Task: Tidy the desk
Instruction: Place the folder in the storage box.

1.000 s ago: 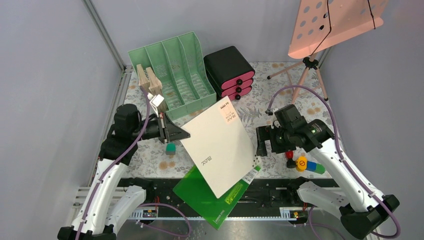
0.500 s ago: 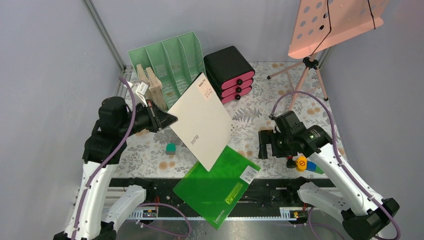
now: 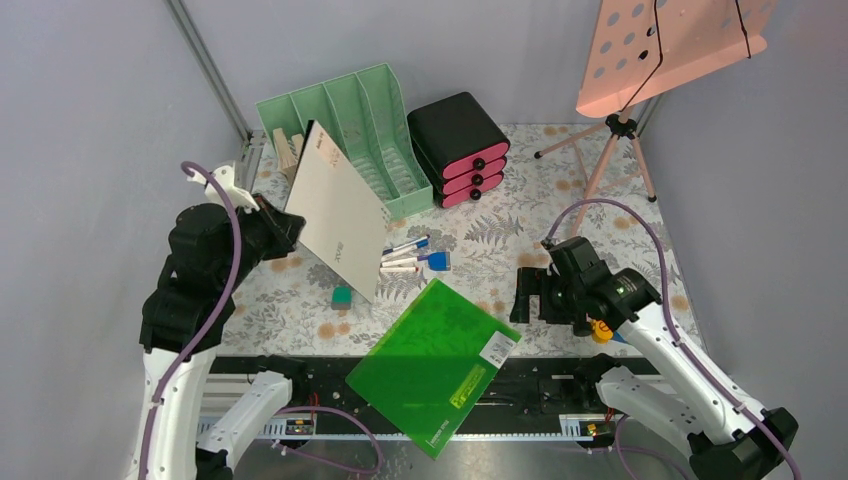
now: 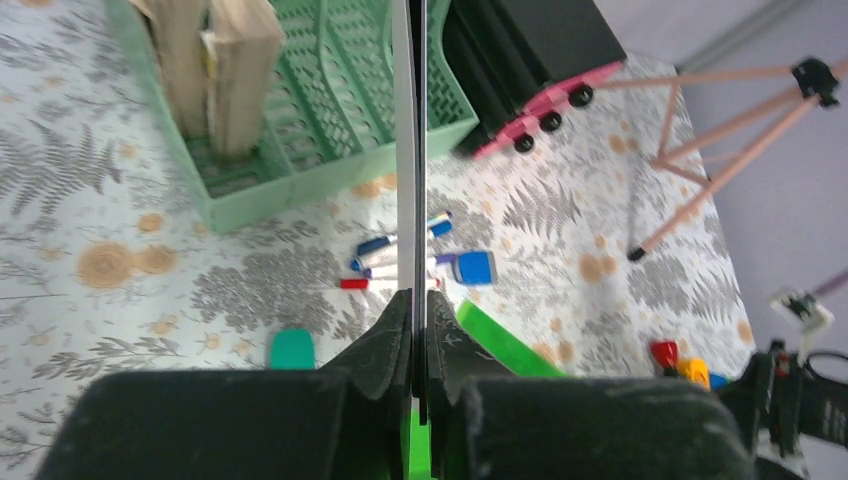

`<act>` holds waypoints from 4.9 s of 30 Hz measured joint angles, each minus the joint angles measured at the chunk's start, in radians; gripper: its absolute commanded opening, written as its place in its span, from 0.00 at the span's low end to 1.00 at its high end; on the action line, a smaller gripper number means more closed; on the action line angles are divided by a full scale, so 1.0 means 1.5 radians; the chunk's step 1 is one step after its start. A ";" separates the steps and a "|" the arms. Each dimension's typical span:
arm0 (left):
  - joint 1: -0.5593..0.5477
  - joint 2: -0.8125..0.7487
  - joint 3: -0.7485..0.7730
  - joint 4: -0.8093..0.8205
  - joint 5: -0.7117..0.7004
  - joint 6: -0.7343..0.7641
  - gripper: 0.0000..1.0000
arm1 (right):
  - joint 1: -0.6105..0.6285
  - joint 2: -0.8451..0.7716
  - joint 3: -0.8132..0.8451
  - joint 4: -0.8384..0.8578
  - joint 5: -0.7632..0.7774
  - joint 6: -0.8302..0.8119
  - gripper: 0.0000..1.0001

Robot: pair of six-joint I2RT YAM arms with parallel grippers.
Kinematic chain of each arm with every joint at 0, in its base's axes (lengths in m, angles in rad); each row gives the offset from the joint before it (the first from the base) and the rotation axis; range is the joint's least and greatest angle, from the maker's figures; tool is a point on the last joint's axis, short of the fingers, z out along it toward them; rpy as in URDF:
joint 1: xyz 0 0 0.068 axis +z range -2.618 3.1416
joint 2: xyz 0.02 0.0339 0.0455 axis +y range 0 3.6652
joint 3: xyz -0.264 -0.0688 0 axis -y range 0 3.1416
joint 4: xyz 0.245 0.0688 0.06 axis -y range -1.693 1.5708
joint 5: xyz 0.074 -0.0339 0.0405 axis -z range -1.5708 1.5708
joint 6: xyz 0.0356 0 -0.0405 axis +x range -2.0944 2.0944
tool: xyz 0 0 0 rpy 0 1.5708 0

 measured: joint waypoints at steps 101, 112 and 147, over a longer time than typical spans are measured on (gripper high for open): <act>-0.018 0.312 0.068 0.532 -0.362 0.191 0.00 | 0.000 -0.040 -0.078 0.060 -0.037 0.043 1.00; -0.067 0.345 -0.009 0.686 -0.403 0.291 0.00 | 0.000 -0.032 -0.078 0.060 -0.037 0.043 0.99; -0.088 0.486 -0.109 1.078 -0.435 0.429 0.00 | 0.000 0.005 -0.078 0.065 -0.043 0.040 0.99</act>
